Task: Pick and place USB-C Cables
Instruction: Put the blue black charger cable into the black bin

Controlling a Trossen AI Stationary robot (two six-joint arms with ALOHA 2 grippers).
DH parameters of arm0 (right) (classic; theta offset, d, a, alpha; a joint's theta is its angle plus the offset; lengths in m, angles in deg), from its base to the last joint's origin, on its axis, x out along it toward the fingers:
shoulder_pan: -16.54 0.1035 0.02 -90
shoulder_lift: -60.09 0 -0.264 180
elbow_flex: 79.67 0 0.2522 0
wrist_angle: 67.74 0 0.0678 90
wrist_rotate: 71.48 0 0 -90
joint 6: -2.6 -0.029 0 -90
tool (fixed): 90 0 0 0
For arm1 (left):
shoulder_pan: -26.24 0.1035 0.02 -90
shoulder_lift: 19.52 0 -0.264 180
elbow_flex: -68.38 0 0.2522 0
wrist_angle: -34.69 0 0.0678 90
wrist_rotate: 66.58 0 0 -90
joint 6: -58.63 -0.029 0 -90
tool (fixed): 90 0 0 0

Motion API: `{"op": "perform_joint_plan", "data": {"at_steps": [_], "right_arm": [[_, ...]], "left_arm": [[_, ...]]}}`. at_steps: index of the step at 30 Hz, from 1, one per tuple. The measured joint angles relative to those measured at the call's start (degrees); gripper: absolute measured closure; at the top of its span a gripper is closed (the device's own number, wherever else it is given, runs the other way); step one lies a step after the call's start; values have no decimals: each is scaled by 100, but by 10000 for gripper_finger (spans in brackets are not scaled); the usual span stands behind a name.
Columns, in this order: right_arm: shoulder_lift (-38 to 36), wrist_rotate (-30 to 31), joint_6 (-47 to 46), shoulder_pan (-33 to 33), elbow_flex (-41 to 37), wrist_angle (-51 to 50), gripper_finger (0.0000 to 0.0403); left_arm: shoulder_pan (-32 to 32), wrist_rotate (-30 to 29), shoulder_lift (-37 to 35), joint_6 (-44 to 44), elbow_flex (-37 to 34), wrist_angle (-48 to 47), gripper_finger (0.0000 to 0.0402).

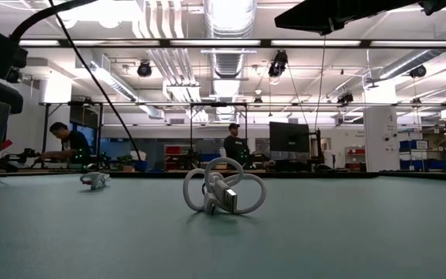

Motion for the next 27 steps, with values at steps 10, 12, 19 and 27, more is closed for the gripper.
{"op": "perform_joint_plan", "data": {"at_steps": [10,12,19,27], "right_arm": [[0,-1,-2,0,0,2,316],[0,-1,-2,0,0,1,316],[0,-1,-2,0,0,2,316],[0,-1,-2,2,0,2,316]], "left_arm": [[2,0,0,-7,-39,101,388],[2,0,0,-7,-42,100,388],[2,0,15,-5,-42,112,388],[0,0,13,0,-42,112,353]]}}
